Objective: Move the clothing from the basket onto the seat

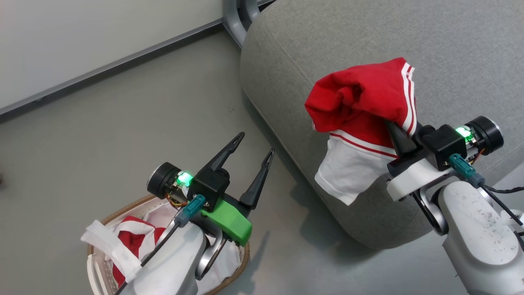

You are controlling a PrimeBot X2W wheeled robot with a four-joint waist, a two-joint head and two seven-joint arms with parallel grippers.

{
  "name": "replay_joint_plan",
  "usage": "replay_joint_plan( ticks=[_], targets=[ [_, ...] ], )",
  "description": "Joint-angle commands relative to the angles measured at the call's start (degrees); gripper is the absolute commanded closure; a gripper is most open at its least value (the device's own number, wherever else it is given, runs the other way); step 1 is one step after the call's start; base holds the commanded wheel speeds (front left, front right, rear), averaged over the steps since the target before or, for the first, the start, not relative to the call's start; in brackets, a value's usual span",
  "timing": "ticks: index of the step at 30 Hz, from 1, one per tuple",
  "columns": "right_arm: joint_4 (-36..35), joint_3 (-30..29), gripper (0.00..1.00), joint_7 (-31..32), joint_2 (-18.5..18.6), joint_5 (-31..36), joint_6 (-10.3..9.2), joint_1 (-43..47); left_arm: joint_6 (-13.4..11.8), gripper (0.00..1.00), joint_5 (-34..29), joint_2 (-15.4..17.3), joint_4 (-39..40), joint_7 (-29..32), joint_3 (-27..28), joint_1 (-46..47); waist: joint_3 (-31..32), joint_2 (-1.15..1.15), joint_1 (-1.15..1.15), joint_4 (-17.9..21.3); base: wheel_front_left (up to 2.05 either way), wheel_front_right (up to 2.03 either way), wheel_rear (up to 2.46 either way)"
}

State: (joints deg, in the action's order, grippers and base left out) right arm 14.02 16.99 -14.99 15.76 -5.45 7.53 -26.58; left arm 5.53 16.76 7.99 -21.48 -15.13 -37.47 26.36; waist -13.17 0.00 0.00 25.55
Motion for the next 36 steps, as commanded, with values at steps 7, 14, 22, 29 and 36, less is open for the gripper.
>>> replay_joint_plan(
  ticks=[7,14,22,29,36],
  targets=[
    [1.29,-1.94,1.0,-0.29,-0.68,0.13,-0.08,-2.0,0.39,0.0,-1.21,0.24,0.17,-0.04,-0.12,1.61,-3.48,0.0,0.0,-0.65,0.0,0.0,0.0],
    [5.64,-4.44,1.0,-0.3,0.98,0.81,-0.08,-8.77,0.81,0.0,-1.79,0.58,1.46,-0.03,-0.36,2.79,-7.39,0.0,0.0,-4.08,0.0,0.0,0.0],
    [10.62,-6.95,1.0,-0.29,7.49,0.34,-0.08,-22.1,0.64,0.0,-3.73,1.53,3.81,-0.03,-0.78,5.16,-13.88,0.0,0.0,-9.14,0.0,0.0,0.0],
    [16.14,-11.61,1.0,0.1,14.29,0.53,-0.08,-31.66,0.45,0.0,-6.02,1.32,5.6,0.07,-2.7,7.7,-20.2,0.0,0.0,-14.12,0.0,0.0,0.0],
    [22.37,-18.64,1.0,1.34,18.92,2.12,-0.08,-34.02,0.25,0.0,-9.01,0.64,8.09,0.05,-5.3,11.16,-25.67,0.0,0.0,-20.16,0.0,0.0,0.0]
  ],
)
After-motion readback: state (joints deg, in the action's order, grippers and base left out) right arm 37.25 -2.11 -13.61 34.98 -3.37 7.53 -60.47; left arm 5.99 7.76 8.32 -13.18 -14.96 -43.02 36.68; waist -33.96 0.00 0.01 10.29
